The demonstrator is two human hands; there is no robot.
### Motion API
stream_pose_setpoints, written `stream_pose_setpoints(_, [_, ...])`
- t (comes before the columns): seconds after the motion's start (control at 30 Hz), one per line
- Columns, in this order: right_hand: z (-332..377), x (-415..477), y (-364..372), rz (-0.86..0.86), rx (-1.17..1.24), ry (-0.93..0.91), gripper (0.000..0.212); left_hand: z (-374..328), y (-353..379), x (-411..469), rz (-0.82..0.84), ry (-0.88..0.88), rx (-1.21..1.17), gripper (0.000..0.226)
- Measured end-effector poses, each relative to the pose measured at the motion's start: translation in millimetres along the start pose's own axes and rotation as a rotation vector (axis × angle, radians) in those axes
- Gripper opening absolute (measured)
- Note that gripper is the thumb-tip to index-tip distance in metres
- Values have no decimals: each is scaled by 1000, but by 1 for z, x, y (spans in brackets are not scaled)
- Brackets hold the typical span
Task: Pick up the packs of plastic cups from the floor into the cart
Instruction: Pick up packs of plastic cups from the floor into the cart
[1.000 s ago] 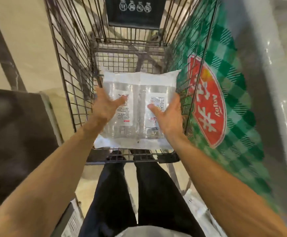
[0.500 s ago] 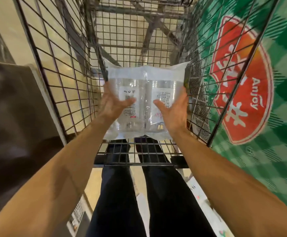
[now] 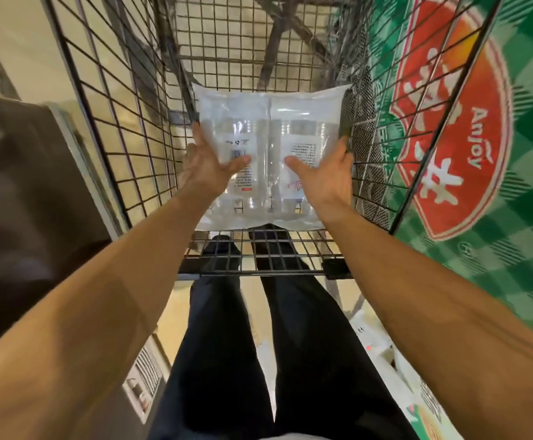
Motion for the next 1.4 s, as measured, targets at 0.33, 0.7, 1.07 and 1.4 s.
stream_pose_setpoints(0.33, [103,-107,-71,7,-314,-384,101,-110,-136,-129,-266,359,578,107])
stream_pose_setpoints(0.7, [228,-254,-268,-295,-353,-570,97,-244,-305,-332,-609,700,854,101])
stream_pose_setpoints(1.07, [149,-400,-448,-588,-317,-386,106,-365,-293,-536,-809,1086,1081,105])
stream_pose_setpoints(1.4, [-97,-551,-527,-831,-127,-96,97,-399,-105,-732,-788,1469,1208,99])
Point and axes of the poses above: each hand's wrist, its own x-axis towards the middle knuckle, its own y-axis out of the palm, z = x × y, the point moved 10 cm from there along x, towards the middle knuckle, and after that the axes turned 14 degrees about x, right-handed, at the moved point
